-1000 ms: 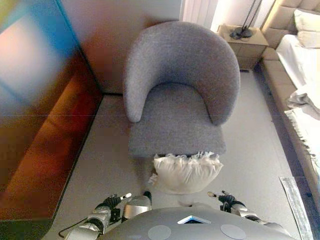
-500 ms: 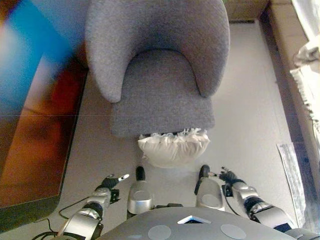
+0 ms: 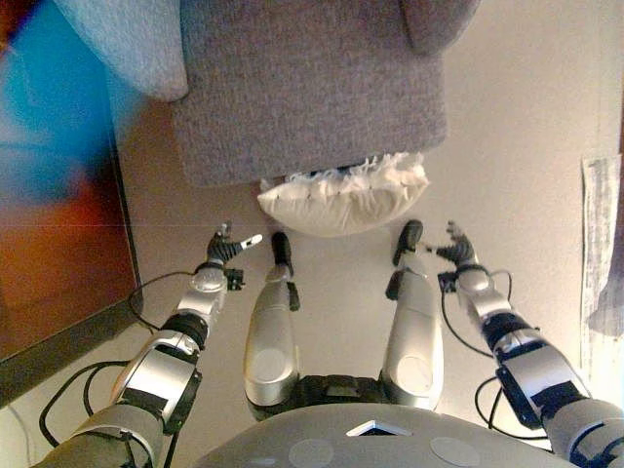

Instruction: Pick up the cushion and take it to the sofa

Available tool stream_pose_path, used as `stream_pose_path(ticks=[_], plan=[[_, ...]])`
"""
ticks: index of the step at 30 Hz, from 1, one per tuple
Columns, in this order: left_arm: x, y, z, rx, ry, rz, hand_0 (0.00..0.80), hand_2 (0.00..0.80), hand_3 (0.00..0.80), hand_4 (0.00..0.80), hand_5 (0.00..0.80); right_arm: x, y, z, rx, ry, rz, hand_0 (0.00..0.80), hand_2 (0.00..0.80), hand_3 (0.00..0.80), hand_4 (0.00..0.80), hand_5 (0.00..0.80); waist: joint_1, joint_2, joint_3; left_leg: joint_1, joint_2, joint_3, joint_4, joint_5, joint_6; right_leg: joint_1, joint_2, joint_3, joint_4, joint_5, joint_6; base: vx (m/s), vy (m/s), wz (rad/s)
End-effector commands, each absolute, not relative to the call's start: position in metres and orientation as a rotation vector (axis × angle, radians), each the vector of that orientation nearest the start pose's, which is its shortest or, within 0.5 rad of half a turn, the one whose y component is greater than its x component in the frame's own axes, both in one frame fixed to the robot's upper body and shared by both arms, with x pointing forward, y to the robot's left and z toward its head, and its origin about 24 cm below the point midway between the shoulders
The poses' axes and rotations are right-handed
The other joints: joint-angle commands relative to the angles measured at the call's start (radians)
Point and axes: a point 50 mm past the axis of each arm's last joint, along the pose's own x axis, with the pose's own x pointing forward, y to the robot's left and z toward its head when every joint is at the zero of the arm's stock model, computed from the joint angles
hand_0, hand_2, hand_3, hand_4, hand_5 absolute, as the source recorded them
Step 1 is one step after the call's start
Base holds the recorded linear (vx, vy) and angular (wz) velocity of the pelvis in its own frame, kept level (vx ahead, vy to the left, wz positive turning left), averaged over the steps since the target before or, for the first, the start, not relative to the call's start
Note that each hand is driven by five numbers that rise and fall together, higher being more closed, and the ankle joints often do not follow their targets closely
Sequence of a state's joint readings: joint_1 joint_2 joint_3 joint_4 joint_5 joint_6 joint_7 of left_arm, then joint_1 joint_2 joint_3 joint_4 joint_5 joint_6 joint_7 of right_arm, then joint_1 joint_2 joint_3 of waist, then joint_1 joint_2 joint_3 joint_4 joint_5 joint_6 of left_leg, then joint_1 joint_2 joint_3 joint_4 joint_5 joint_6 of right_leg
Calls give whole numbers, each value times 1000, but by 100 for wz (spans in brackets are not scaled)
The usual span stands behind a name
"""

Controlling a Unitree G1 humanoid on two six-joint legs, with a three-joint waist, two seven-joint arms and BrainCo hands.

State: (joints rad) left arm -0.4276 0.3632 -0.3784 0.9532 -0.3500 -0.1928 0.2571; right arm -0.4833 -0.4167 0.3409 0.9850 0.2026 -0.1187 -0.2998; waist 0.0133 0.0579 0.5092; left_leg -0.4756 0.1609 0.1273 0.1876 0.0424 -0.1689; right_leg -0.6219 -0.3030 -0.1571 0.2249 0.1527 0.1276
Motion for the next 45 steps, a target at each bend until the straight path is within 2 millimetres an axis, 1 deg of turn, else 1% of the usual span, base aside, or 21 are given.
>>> stream_pose_path(ticks=[1,4,7,10,12,13,18,23,24,25,31,32,33,34,36,38,39,42,43,44,45], plan=[[309,224,-4,244,192,243,0,0,0,0,0,315,-251,10,-571,224,-274,0,0,0,0,0,-13,9,11,-155,7,-83,97,-18,58,-88,-62,11,83,-52,50,-65,47,-3],[319,222,17,194,85,263,0,0,0,0,0,328,-250,37,-582,93,-324,0,0,0,0,0,-9,10,11,-262,8,-91,132,-11,59,-188,-63,15,111,-43,46,-69,19,0],[326,226,36,168,0,281,0,0,0,0,0,337,-249,61,-570,-4,-354,0,0,0,0,0,-9,-1,11,-362,18,-95,171,-10,59,-274,-63,20,144,-39,44,-54,-34,6],[332,231,50,186,-48,273,0,0,0,0,0,347,-250,85,-583,-81,-374,0,0,0,0,0,-9,-6,11,-452,29,-95,212,-7,59,-361,-60,29,194,-45,37,-41,20,6],[335,232,56,213,-73,253,0,0,0,0,0,351,-252,96,-594,-109,-392,0,0,0,0,0,-9,-5,11,-502,34,-93,236,-6,59,-409,-59,37,218,-46,33,15,34,1],[335,233,59,215,-82,249,0,0,0,0,0,352,-255,102,-611,-118,-401,0,0,0,0,0,-6,-2,11,-519,42,-97,263,-35,51,-430,-55,47,252,-76,41,55,38,1],[342,241,78,208,-141,251,0,0,0,0,0,360,-263,129,-649,-178,-436,0,0,0,0,0,-5,8,11,-654,50,-107,328,-46,50,-562,-60,68,308,-82,36,4,45,-6],[347,243,96,203,-204,223,0,0,0,0,0,367,-262,154,-682,-246,-422,0,0,0,0,0,-5,15,11,-773,49,-119,379,-55,47,-685,-64,91,362,-84,39,2,33,-8],[349,243,103,192,-224,218,0,0,0,0,0,369,-261,162,-687,-268,-406,0,0,0,0,0,-6,17,11,-806,48,-124,397,-59,47,-719,-65,98,380,-87,39,-72,19,-10],[353,244,115,181,-250,214,0,0,0,0,0,372,-259,173,-689,-297,-396,0,0,0,0,0,-10,16,11,-856,45,-122,401,-33,57,-767,-68,100,381,-60,29,-89,28,-7],[370,236,155,157,-335,126,0,0,0,0,0,386,-234,211,-676,-382,-229,0,0,0,0,0,-8,15,11,-979,42,-137,435,-41,50,-891,-70,124,438,-77,35,-5,7,4],[373,232,159,150,-336,99,0,0,0,0,0,388,-228,212,-665,-378,-183,0,0,0,0,0,-7,14,11,-973,43,-145,446,-74,40,-890,-70,132,458,-110,47,-3,-35,3],[383,232,191,158,-360,83,0,0,0,0,0,387,-257,245,-635,-393,-142,0,0,0,0,0,-10,8,11,-1030,48,-150,458,-49,38,-931,-71,130,442,-75,44,3,-59,2],[386,234,204,160,-359,66,0,0,0,0,0,389,-258,254,-619,-396,-106,0,0,0,0,0,-5,4,11,-1054,53,-159,472,-48,37,-947,-77,127,459,-76,46,-57,-58,-2],[391,229,217,141,-358,14,0,0,0,0,0,394,-240,261,-575,-422,-16,0,0,0,0,0,5,9,11,-1085,53,-186,486,-47,36,-948,-87,103,466,-84,48,47,-28,0],[394,221,221,105,-356,-44,0,0,0,0,0,394,-226,267,-535,-454,37,0,0,0,0,0,7,10,11,-1093,50,-195,479,-49,36,-948,-87,96,462,-90,48,47,-25,0],[396,205,223,60,-351,-122,0,0,0,0,0,394,-206,267,-494,-472,117,0,0,0,0,0,4,9,11,-1094,44,-196,460,-50,38,-948,-87,91,453,-96,47,72,-42,-3],[396,178,226,28,-358,-283,0,0,0,0,0,391,-174,272,-450,-478,281,0,0,0,0,0,-1,6,11,-1094,38,-198,432,-50,34,-948,-88,89,429,-100,46,60,-56,7],[395,171,228,25,-374,-319,94,94,94,94,94,390,-166,273,-437,-475,329,0,0,0,0,0,-2,7,11,-1094,38,-199,422,-48,32,-948,-89,89,421,-101,47,43,-51,4],[393,164,230,4,-393,-363,590,590,590,590,590,388,-159,274,-416,-470,386,0,0,0,0,0,-1,9,11,-1094,37,-202,410,-46,29,-948,-90,88,414,-101,48,34,-35,5],[393,162,231,-4,-398,-374,800,800,800,800,800,388,-157,274,-410,-470,403,75,75,75,75,75,0,11,11,-1094,36,-203,407,-45,29,-948,-91,87,412,-102,48,39,-34,7]])
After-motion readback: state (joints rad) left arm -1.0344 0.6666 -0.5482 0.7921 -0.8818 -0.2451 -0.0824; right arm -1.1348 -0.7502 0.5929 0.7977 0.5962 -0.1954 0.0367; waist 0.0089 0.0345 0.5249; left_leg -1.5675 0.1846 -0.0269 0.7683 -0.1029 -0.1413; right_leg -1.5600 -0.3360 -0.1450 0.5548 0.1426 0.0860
